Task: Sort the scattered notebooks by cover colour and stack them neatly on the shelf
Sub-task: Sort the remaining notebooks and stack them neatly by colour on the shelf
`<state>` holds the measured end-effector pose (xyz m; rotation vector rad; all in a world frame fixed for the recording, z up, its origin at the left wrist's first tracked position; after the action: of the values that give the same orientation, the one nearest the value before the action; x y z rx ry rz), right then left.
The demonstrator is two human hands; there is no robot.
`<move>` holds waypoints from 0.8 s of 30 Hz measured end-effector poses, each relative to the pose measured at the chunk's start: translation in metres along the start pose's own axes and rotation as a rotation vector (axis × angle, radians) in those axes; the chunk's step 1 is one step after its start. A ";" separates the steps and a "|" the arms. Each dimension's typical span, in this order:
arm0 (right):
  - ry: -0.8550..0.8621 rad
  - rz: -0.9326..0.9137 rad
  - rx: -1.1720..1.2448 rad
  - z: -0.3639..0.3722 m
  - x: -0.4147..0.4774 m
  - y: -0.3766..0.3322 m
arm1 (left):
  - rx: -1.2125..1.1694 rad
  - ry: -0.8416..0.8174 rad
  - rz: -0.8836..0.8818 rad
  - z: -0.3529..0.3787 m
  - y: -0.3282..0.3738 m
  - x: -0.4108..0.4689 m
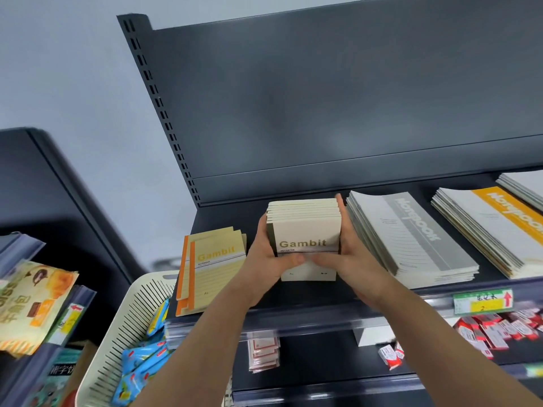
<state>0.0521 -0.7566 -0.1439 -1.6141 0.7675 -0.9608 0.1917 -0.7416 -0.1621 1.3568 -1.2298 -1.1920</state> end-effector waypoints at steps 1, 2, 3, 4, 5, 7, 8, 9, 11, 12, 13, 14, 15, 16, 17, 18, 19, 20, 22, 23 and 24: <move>-0.004 0.003 -0.037 -0.003 0.000 0.000 | 0.022 0.010 -0.007 -0.003 0.000 0.000; -0.002 -0.002 -0.086 -0.007 0.001 0.001 | 0.037 0.027 -0.018 -0.006 0.000 0.001; 0.005 -0.015 -0.145 -0.011 0.002 0.003 | 0.048 0.041 -0.024 -0.010 0.000 0.001; 0.014 -0.040 -0.209 -0.014 0.002 0.004 | 0.063 0.049 -0.020 -0.013 0.000 0.001; 0.023 -0.069 -0.267 -0.015 0.002 0.003 | 0.082 0.052 -0.013 -0.015 0.000 0.001; 0.040 -0.104 -0.335 -0.016 0.002 0.006 | 0.107 0.058 -0.008 -0.016 0.001 0.000; 0.045 -0.120 -0.341 -0.015 0.002 0.007 | 0.110 0.064 -0.009 -0.016 0.002 0.000; 0.048 -0.132 -0.336 -0.016 0.001 0.007 | 0.110 0.071 -0.010 -0.016 0.003 -0.001; 0.066 -0.115 -0.304 -0.018 0.002 0.007 | 0.109 0.087 -0.006 -0.018 0.006 -0.001; 0.068 -0.089 -0.281 -0.020 0.003 0.008 | 0.112 0.094 -0.010 -0.019 0.007 0.000; 0.062 -0.061 -0.258 -0.020 0.004 0.007 | 0.113 0.096 -0.021 -0.020 0.008 0.000; 0.057 -0.037 -0.234 -0.020 0.006 0.005 | 0.117 0.097 -0.036 -0.021 0.008 0.001; 0.061 -0.012 -0.222 -0.020 0.008 0.004 | 0.125 0.101 -0.051 -0.021 0.009 0.002; 0.080 0.014 -0.210 -0.021 0.012 0.004 | 0.142 0.113 -0.068 -0.022 0.010 0.003; 0.109 0.052 -0.204 -0.023 0.015 0.006 | 0.157 0.130 -0.087 -0.022 0.010 0.004; 0.137 0.102 -0.208 -0.025 0.019 0.011 | 0.166 0.149 -0.111 -0.023 0.010 0.006; 0.152 0.154 -0.236 -0.025 0.023 0.015 | 0.168 0.165 -0.140 -0.023 0.008 0.007; 0.151 0.205 -0.273 -0.025 0.025 0.021 | 0.164 0.178 -0.180 -0.024 0.006 0.009; 0.121 0.287 -0.331 -0.021 0.030 0.031 | 0.146 0.198 -0.274 -0.024 -0.001 0.010; 0.105 0.324 -0.357 -0.019 0.031 0.034 | 0.139 0.204 -0.319 -0.024 -0.006 0.011; 0.092 0.352 -0.384 -0.017 0.032 0.036 | 0.140 0.212 -0.358 -0.023 -0.010 0.011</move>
<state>0.0516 -0.8005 -0.1702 -1.6865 1.3128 -0.6615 0.2162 -0.7512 -0.1700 1.8147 -0.9587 -1.1799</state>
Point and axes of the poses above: each hand's wrist, its own x-axis towards the middle knuckle, its own z-axis out of the palm, y = z × x, the point moved 8 cm from there along x, towards the middle knuckle, and after that the axes turned 8 degrees about -z, right-handed, at the moved point
